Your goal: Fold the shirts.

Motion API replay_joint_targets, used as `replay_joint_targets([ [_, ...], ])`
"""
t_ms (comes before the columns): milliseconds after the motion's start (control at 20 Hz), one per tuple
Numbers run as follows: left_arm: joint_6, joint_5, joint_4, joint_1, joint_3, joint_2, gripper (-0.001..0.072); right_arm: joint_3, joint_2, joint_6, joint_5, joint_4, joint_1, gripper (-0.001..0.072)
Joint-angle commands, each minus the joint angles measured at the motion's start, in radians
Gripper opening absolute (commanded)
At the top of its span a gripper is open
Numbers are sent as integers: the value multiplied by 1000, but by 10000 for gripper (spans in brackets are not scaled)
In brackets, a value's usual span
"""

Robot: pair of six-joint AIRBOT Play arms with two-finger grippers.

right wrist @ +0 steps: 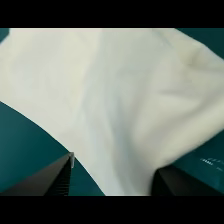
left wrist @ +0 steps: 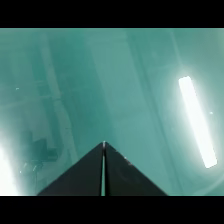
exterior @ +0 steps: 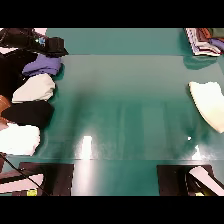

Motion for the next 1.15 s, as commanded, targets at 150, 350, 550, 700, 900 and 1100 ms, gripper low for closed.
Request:
replay_joint_targets([
  [150,6,1,3,0,0,0,25,220,6,0,229,-121,44,538],
  [350,6,7,2,0,0,0,25,261,9,0,261,66,372,530],
  [550,6,29,1,0,0,0,25,249,8,0,177,96,775,347],
  [700,6,32,1,0,0,0,25,249,8,0,88,96,1006,43],
  [900,6,32,1,0,0,0,25,248,8,0,53,96,1161,13],
  [1100,6,32,1,0,0,0,25,248,8,0,73,98,1183,13],
])
